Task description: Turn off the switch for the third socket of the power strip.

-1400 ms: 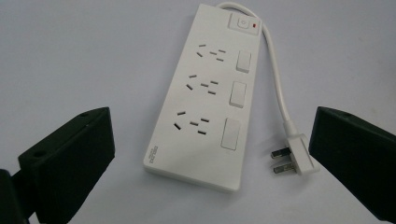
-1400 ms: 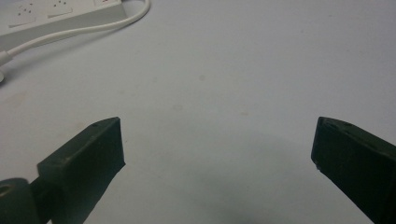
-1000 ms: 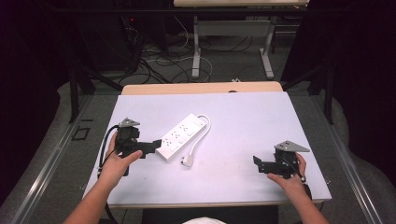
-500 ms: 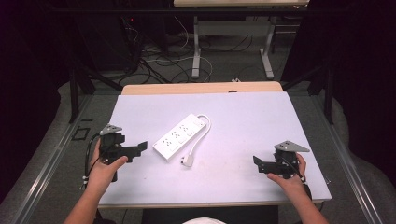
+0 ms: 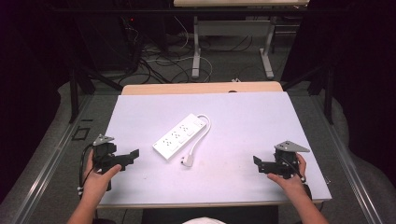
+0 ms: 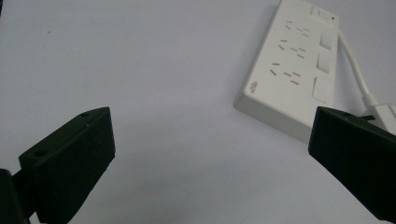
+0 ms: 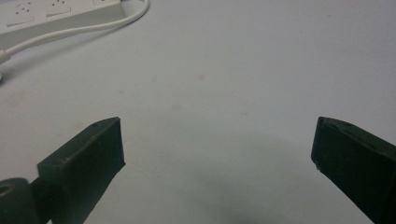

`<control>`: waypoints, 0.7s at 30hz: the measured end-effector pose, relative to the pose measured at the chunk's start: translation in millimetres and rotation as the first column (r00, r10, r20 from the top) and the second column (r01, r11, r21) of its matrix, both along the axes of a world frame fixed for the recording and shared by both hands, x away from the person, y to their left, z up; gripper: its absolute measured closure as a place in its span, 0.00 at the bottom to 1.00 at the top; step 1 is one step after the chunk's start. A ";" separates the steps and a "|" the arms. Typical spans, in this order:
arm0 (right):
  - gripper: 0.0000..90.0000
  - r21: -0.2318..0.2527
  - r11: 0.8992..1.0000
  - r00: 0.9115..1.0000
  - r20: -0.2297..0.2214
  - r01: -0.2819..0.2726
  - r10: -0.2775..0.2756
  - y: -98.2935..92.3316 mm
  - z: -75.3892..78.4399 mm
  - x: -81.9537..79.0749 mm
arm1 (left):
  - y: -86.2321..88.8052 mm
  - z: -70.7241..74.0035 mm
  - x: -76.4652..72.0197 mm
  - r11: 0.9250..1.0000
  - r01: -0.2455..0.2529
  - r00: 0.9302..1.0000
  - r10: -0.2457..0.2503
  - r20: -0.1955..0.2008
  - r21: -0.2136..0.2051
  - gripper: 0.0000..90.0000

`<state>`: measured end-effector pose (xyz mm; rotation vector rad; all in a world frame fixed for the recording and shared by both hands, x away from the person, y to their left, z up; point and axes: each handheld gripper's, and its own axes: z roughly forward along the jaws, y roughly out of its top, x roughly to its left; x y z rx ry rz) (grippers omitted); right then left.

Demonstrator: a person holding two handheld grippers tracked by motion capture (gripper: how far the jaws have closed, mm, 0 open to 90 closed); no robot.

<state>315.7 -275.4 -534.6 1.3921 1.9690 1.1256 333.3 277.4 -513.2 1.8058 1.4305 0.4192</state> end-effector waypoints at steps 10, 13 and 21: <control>0.02 -0.003 1.000 1.000 -0.007 -0.001 0.001 -0.7 0.2 -0.1 | 18.8 -20.0 0.4 0.998 -0.057 0.998 0.057 -0.018 -0.015 0.01; 0.02 -0.002 1.000 1.000 -0.001 0.002 -0.002 -0.3 -0.3 0.3 | 22.4 -22.6 -0.1 0.998 -0.062 0.998 0.061 -0.021 -0.010 0.01; 0.02 -0.002 1.000 1.000 -0.002 -0.005 0.005 -2.0 0.0 0.3 | 22.1 -29.8 -0.5 0.998 -0.066 0.998 0.066 -0.006 0.011 0.01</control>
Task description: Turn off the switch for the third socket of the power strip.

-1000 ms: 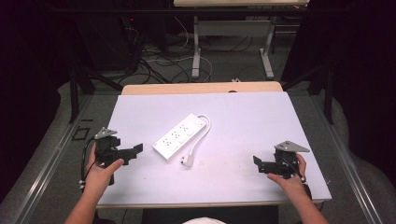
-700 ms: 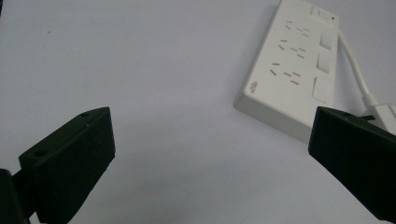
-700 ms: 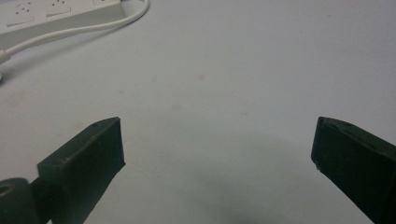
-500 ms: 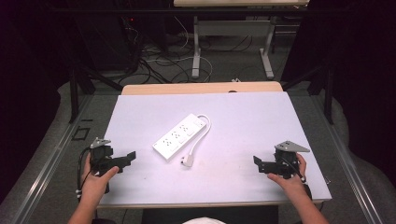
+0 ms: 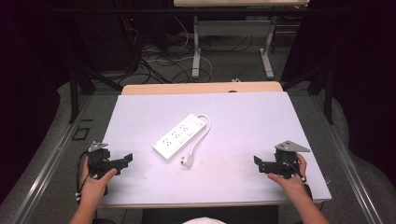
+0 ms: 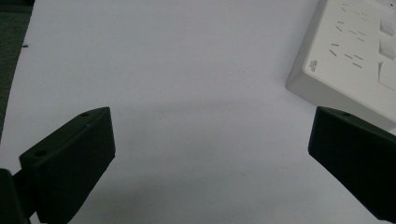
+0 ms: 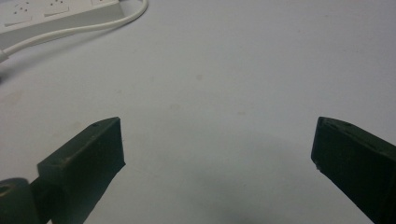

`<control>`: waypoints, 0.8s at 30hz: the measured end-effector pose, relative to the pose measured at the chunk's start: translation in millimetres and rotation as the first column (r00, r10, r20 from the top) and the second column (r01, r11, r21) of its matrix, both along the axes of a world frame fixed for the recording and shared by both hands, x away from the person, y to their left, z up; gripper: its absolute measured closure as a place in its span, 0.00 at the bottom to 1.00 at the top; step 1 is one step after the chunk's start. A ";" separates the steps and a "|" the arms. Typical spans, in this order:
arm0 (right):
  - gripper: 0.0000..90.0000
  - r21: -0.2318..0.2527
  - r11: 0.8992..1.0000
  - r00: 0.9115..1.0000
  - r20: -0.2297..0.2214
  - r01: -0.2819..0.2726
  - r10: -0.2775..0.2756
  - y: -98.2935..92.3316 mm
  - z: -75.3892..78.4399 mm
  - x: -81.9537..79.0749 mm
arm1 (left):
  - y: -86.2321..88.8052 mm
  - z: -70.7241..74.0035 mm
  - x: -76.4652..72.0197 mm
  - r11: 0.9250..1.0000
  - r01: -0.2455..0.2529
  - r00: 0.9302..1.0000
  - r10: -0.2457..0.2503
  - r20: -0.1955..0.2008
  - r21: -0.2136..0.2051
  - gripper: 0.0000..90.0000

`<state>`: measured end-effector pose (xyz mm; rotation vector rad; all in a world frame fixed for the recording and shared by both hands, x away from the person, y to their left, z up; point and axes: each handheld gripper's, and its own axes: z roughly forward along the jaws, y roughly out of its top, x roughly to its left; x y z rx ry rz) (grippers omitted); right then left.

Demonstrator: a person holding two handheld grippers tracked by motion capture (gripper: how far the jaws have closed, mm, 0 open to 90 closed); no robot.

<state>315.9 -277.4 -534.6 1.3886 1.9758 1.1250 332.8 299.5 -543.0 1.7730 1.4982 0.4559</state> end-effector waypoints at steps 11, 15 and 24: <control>0.02 -0.002 1.000 1.000 -0.006 0.003 -0.003 -0.6 -1.7 1.6 | -1.9 -6.3 1.2 0.999 0.017 1.000 -0.016 -0.015 0.032 0.01; 0.02 -0.003 1.000 1.000 -0.010 0.000 0.000 0.1 -2.3 2.0 | -2.0 -7.8 1.1 0.999 0.024 0.999 -0.023 -0.026 0.035 0.01; 0.03 0.005 1.000 1.000 -0.015 0.004 -0.004 0.5 -2.8 2.5 | -5.3 -9.7 1.6 0.999 0.033 0.999 -0.032 -0.021 0.034 0.01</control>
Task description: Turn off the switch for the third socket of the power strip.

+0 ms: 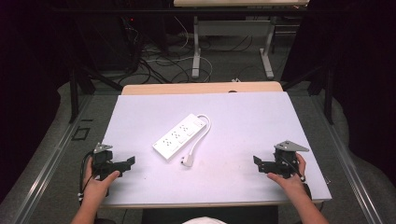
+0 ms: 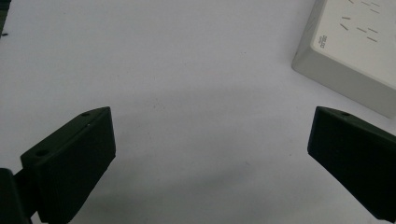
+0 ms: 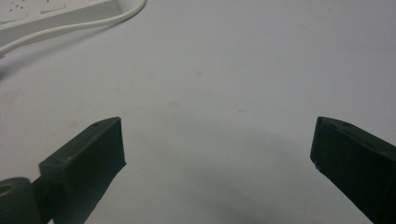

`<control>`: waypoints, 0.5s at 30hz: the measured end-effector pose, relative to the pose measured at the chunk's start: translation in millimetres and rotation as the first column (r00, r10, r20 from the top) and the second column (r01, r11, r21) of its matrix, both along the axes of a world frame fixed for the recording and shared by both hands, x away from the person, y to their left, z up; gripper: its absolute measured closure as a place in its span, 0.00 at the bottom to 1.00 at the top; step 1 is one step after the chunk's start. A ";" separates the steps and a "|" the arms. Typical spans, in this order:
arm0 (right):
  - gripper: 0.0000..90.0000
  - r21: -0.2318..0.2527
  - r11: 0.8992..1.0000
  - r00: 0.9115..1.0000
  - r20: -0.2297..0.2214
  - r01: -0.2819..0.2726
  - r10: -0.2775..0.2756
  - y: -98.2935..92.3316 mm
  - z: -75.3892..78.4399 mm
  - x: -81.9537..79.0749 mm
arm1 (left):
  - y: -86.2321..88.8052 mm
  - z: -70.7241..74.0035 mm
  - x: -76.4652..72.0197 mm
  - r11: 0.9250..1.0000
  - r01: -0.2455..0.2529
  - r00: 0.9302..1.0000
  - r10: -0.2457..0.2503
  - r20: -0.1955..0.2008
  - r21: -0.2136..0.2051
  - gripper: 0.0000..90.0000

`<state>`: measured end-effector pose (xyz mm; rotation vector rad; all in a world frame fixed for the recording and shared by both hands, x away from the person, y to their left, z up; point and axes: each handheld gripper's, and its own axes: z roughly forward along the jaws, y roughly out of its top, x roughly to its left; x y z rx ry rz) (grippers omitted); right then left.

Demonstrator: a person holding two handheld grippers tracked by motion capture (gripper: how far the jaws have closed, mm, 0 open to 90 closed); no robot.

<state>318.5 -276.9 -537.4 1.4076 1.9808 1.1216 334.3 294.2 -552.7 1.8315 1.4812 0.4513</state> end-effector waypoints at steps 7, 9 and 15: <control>0.03 0.002 1.000 1.000 -0.001 -0.001 0.001 -0.2 -0.3 0.3 | -0.9 -0.7 -0.6 1.000 0.006 1.000 -0.006 -0.002 0.003 0.01; 0.03 0.001 1.000 1.000 -0.002 -0.002 0.002 -0.5 -0.9 1.0 | -0.5 -1.0 -0.2 1.000 0.007 1.000 -0.007 0.000 0.007 0.01; 0.03 -0.001 1.000 1.000 -0.004 0.004 -0.004 0.1 -2.5 2.6 | 0.0 -1.2 -0.3 1.000 0.009 1.000 -0.009 -0.005 0.008 0.01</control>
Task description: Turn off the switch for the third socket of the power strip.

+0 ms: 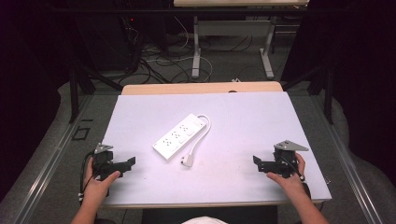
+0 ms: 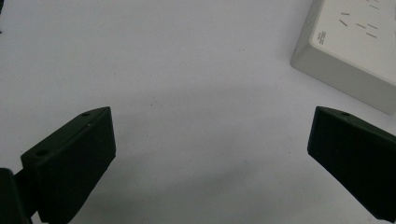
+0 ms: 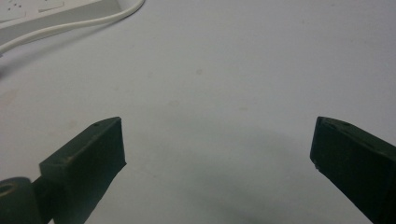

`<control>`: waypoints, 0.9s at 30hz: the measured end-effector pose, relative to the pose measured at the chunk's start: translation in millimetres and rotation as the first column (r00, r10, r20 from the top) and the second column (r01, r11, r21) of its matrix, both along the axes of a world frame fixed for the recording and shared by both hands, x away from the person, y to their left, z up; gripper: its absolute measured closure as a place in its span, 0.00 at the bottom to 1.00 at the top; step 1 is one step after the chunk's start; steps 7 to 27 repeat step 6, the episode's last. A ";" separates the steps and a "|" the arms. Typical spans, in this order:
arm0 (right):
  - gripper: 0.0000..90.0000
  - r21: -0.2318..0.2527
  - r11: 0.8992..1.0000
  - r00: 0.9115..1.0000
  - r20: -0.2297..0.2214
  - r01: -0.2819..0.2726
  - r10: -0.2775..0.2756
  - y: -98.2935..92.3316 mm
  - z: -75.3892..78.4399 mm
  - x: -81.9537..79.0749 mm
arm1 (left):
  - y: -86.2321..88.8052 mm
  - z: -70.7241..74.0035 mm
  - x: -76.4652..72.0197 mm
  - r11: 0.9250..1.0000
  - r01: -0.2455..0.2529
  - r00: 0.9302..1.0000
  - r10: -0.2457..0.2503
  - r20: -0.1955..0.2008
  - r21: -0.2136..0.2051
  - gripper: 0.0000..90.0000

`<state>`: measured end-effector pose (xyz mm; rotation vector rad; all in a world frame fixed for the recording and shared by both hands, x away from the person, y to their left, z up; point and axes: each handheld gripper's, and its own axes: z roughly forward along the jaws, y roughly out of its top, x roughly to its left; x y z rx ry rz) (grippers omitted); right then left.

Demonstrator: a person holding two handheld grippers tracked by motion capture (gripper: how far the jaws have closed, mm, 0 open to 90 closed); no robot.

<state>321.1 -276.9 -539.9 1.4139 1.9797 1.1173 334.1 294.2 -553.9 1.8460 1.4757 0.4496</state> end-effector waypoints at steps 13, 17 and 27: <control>0.03 0.004 1.000 1.000 -0.007 -0.003 0.003 -0.6 0.1 -0.1 | 0.3 0.6 -0.3 1.000 -0.004 1.000 0.004 0.001 0.000 0.01; 0.03 0.004 1.000 1.000 -0.007 -0.003 0.003 -0.6 0.1 -0.1 | 0.3 0.6 -0.3 1.000 -0.004 1.000 0.004 0.001 0.000 0.01; 0.03 0.004 1.000 1.000 -0.007 -0.003 0.003 -0.6 0.1 -0.1 | 0.3 0.6 -0.3 1.000 -0.004 1.000 0.004 0.001 0.000 0.01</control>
